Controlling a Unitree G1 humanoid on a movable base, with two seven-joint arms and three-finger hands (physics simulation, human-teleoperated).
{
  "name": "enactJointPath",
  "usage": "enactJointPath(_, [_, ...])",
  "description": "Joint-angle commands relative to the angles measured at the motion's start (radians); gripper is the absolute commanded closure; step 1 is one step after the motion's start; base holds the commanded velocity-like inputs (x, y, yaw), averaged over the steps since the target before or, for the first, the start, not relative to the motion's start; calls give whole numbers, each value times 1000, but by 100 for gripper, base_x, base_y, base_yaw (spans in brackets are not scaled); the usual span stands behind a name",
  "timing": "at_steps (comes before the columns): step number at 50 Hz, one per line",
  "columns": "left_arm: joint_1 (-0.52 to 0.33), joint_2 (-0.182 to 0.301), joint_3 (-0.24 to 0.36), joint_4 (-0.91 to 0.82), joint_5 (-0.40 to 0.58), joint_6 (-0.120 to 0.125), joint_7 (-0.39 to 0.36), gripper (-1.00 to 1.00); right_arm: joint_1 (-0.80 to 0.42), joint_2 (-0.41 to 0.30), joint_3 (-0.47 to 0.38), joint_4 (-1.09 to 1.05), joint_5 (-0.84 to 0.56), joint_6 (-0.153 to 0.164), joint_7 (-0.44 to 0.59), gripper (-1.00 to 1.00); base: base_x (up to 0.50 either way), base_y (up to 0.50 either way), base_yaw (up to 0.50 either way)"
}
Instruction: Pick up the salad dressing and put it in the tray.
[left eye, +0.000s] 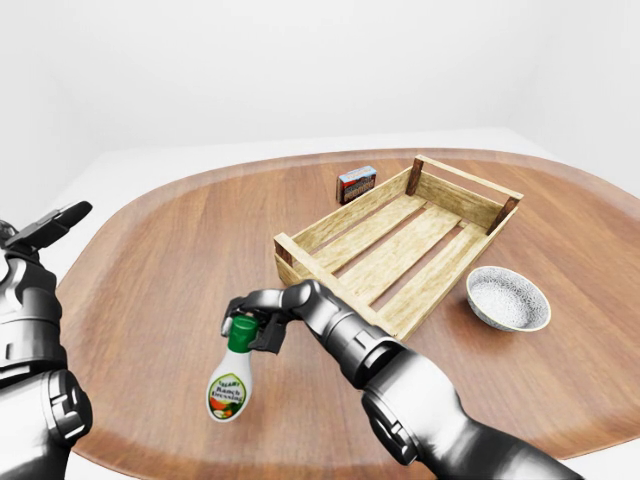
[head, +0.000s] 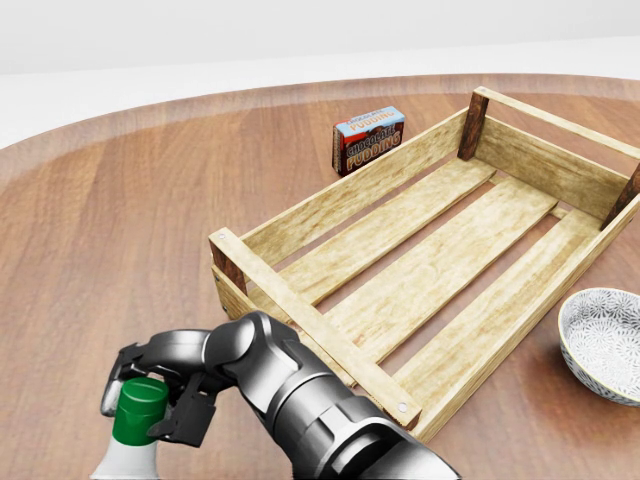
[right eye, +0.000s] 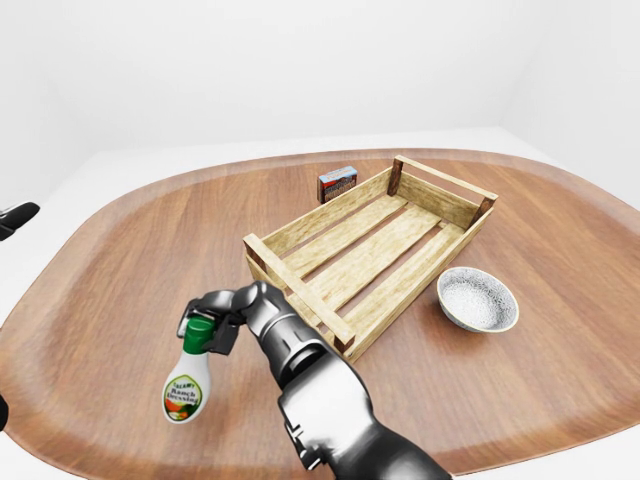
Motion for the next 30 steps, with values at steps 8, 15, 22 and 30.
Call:
enactJointPath(8, [15,-7,0,-22,-9,0,-9,-100,-338,-133,-84,-83,102,0,0,100,0,0,0])
enactJointPath(15, [10,-15,-5,-21,-4,0,-9,-100,-463,-250,-20,-68,-34,0,0,100,0,0,0])
enactJointPath(22, [8,-26,-9,-19,5,0,-13,-100,-529,-380,152,-21,-484,-65,0,100,0,0,0])
enactJointPath(30, [4,-20,-7,-18,4,0,-12,-100,-589,-456,116,11,-849,-147,0,100,0,0,0])
